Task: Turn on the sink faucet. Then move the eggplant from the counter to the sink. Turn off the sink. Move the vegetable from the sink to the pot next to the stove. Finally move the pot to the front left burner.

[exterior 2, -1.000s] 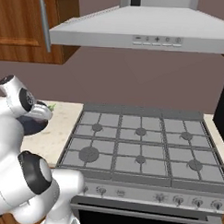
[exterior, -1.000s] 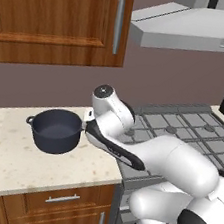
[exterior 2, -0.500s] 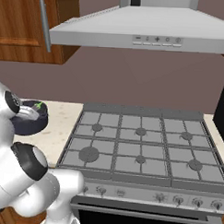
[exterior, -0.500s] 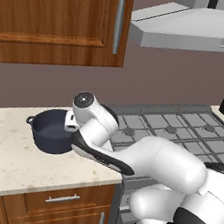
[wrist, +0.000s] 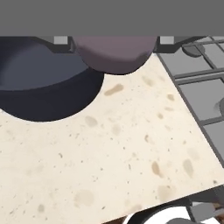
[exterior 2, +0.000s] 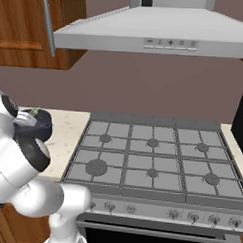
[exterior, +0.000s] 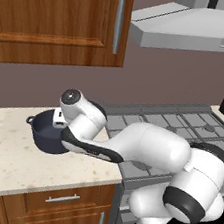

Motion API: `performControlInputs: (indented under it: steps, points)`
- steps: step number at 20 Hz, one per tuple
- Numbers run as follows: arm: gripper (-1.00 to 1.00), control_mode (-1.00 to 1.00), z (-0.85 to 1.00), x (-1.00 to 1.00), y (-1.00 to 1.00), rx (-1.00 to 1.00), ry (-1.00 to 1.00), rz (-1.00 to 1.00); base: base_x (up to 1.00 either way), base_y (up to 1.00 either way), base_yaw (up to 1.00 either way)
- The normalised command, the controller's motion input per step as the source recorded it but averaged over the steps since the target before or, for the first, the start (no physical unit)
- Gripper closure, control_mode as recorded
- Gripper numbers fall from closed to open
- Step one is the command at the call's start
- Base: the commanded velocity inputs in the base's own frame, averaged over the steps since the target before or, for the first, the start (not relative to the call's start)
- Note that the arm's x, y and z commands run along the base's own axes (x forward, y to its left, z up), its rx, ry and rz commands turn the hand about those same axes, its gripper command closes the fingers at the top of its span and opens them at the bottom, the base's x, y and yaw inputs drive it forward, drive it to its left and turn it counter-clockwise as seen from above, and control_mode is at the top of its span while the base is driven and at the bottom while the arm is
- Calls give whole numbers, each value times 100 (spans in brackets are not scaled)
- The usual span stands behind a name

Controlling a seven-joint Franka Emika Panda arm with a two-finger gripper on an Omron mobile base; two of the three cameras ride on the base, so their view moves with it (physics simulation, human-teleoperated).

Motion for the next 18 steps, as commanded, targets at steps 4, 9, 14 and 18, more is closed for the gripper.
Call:
performControlInputs:
  steps: [4,9,14,18]
  points:
    - [100,-100,-4,35,19,-2,1,0,0,0,0]
    - [100,-100,-18,48,7,-3,7,0,0,0,0]
    - [100,-100,-17,44,18,-1,7,0,0,0,0]
    - [100,-100,-15,24,25,-1,3,0,0,0,0]
